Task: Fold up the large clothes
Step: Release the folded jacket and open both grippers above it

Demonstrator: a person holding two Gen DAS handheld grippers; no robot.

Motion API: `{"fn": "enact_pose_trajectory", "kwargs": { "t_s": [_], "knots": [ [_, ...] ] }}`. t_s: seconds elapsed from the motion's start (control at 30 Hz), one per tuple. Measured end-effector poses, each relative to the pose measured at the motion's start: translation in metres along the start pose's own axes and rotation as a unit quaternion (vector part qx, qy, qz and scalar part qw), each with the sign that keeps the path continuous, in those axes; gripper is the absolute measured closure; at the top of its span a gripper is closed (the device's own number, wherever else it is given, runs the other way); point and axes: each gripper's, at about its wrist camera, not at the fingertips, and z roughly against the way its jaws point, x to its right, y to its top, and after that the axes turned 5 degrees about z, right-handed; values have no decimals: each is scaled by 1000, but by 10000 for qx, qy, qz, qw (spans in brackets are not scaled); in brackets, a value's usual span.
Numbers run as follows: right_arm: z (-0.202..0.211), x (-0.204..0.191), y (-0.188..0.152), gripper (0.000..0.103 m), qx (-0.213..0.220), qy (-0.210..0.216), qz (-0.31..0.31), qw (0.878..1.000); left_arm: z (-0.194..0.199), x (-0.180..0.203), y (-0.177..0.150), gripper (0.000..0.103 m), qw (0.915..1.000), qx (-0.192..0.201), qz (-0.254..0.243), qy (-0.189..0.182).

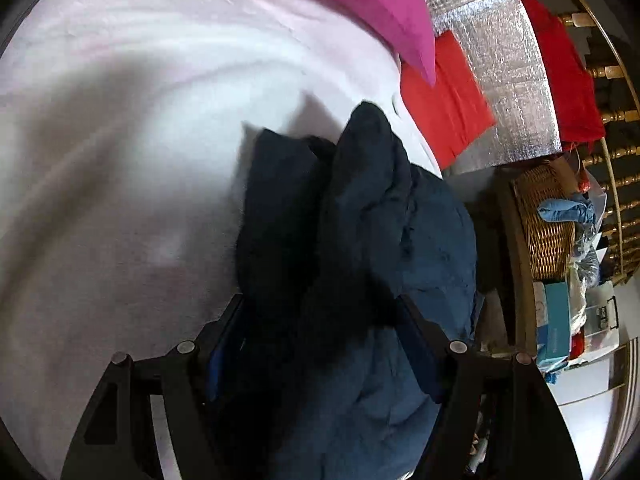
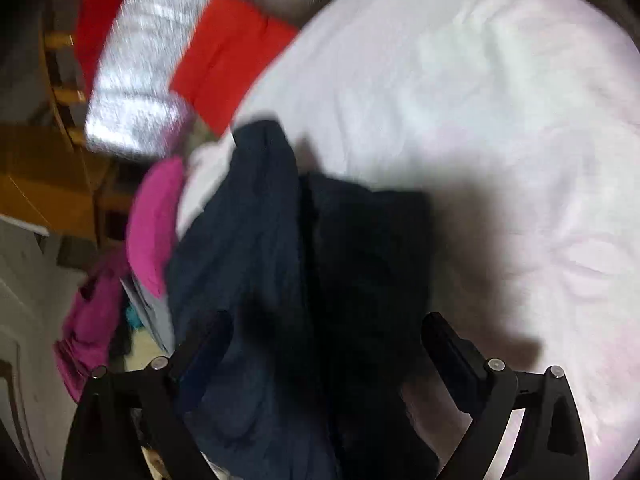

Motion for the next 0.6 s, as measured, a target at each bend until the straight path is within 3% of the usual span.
{"fn": "enact_pose_trajectory", "kwargs": {
  "t_s": [0.1,0.13,0.2,0.3,0.37,0.47,0.6],
  "knots": [
    [-19,-14,3,11,36,-142,191,9997,-8,4,3,34,10000,34,3,49],
    [-21,-19,3,30,28,-101,251,9996,-10,6,4,39,10000,80,-1,40],
    [-22,-29,2,49,110,-86,283,9995,-14,12,10,53,9998,198,-51,48],
    [-15,-48,8,64,587,-262,497,9967,-16,19,20,64,9992,385,-33,-115],
    [-7,-59,11,65,1040,-181,654,9923,-21,27,25,64,9985,520,-134,-45],
    [-25,-55,14,65,987,-370,570,9928,-30,28,29,61,9981,562,-182,157],
    [-20,-34,14,46,829,-157,50,9964,-23,34,27,54,9972,591,-264,367]
  ]
}}
